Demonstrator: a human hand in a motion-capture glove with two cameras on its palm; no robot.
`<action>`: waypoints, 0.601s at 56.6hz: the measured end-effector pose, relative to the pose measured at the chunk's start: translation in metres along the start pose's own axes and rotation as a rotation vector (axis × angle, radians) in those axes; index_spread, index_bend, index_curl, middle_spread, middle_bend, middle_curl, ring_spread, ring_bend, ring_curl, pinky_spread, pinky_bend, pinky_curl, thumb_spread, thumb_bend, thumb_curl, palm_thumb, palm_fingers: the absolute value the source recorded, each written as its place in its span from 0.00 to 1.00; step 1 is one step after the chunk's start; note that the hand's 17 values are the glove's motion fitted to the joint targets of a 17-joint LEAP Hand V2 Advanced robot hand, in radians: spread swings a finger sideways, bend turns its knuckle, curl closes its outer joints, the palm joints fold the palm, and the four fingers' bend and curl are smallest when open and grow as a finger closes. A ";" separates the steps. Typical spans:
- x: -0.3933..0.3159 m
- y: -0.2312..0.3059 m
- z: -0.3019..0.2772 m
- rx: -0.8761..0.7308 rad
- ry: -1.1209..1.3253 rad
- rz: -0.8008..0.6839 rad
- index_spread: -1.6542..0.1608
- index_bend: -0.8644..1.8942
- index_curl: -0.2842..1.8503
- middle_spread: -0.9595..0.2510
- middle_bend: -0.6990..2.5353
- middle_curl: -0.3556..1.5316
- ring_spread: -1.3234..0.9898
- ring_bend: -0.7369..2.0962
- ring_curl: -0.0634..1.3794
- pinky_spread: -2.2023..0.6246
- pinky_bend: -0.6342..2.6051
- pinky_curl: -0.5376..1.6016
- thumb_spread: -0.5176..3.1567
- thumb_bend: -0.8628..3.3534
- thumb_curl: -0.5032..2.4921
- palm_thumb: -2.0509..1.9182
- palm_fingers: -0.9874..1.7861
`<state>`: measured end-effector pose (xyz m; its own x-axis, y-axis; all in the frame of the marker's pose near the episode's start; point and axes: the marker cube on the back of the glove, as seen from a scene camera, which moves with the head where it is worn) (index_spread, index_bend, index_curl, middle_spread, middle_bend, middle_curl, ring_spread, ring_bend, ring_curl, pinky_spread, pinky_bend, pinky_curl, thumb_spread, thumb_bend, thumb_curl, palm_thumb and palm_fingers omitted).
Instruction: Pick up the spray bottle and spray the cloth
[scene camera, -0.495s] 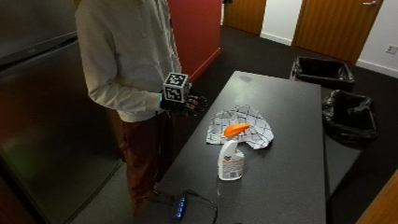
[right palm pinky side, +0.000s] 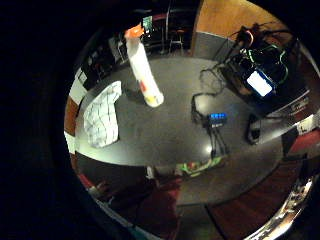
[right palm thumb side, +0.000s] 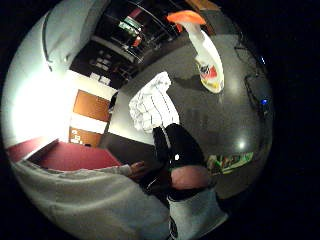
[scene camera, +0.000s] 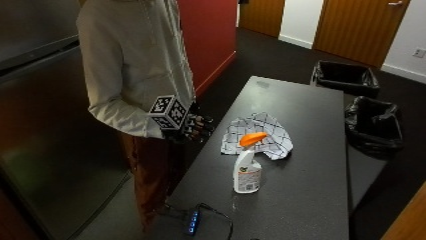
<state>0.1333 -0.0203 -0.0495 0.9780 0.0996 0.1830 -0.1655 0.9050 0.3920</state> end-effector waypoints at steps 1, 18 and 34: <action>0.002 -0.002 0.000 0.014 -0.016 0.005 0.71 0.35 0.21 0.78 0.31 0.32 0.57 0.38 0.17 0.85 0.31 0.37 0.42 0.22 0.25 0.65 0.42; 0.031 -0.034 0.034 0.068 -0.345 0.166 0.73 0.35 0.21 0.78 0.31 0.35 0.56 0.40 0.20 0.85 0.32 0.39 0.43 0.20 0.27 0.67 0.41; 0.035 -0.059 0.086 0.139 -0.572 0.316 0.73 0.35 0.21 0.78 0.31 0.36 0.55 0.41 0.22 0.85 0.34 0.41 0.41 0.20 0.28 0.66 0.40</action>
<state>0.1666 -0.1053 0.0114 0.6649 0.0809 0.7425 -0.4849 0.8029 0.3468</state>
